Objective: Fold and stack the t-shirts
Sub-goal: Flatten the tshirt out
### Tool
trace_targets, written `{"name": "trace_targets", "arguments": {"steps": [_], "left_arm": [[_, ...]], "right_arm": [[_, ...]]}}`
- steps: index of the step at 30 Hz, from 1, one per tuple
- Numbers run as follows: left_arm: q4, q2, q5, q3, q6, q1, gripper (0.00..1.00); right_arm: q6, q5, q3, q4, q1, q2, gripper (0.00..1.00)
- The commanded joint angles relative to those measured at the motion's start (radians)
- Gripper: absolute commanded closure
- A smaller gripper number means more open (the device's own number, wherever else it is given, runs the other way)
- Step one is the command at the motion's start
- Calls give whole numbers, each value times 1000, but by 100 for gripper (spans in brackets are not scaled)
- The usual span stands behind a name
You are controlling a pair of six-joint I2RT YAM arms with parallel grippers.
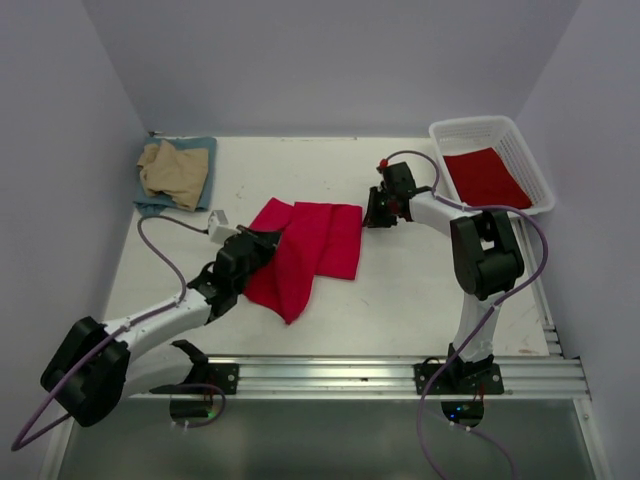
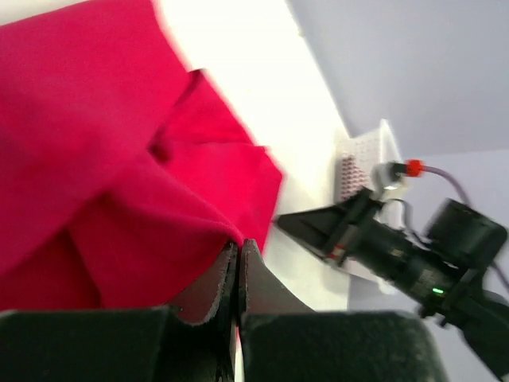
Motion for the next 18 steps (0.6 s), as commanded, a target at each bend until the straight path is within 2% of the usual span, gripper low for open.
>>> {"name": "trace_targets", "arguments": {"steps": [1,5,6,10,18], "left_arm": [[-103,-95,42,225,181,8,100],[-268,-152,77,465,319,6,100],[-300,-158,76,559,368,8,100],[-465,-155,50,759,486,6,100],[-650,-81,19,1171,715,6,100]], "right_arm": [[-5,-46,20,72,1,-37,74],[-2,-57,64,61,0,-19,66],[-1,-59,71,61,1,-19,65],[5,-55,80,75,1,-24,64],[35,-19,46,122,0,-68,61]]}}
